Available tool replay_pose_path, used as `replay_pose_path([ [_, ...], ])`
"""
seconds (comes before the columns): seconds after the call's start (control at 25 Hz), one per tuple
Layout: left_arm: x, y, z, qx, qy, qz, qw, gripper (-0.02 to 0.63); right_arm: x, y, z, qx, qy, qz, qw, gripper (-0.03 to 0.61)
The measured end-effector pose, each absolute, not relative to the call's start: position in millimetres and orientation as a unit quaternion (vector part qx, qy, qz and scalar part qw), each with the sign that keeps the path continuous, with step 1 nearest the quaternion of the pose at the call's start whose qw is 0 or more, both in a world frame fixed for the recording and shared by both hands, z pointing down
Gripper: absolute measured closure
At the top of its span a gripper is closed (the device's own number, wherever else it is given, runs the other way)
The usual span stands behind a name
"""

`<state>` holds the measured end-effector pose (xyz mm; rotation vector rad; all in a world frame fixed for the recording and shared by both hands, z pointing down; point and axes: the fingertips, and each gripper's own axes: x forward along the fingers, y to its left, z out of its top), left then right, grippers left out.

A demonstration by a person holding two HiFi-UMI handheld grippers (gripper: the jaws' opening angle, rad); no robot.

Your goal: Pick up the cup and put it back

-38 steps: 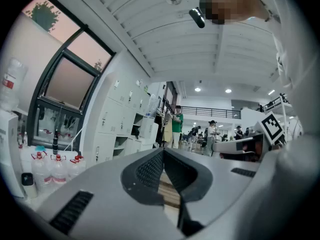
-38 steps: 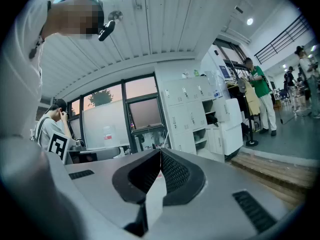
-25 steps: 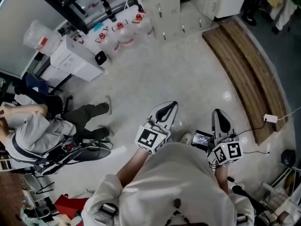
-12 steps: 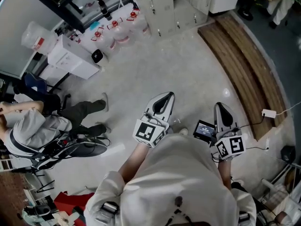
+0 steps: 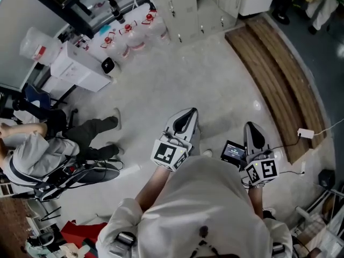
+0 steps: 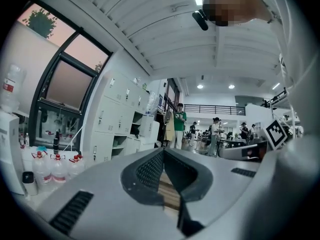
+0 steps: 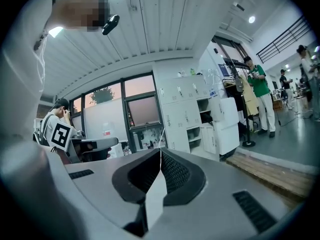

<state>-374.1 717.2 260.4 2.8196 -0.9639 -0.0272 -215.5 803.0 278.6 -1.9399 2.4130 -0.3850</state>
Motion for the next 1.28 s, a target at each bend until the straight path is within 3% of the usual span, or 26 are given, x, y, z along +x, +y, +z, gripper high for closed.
replay_pose_path([
  [0.64,-330.4,509.7,254.1,0.962,-0.259,-0.024,0.079,0.605,-198.4,592.2,266.8,-0.646,0.756,-0.102,-0.021,0.552],
  [1.28,-323.7,411.0,265.2,0.959,-0.268,-0.017,0.090,0.605,-177.3,500.8,283.3,-0.662,0.740,-0.118,-0.022,0.552],
])
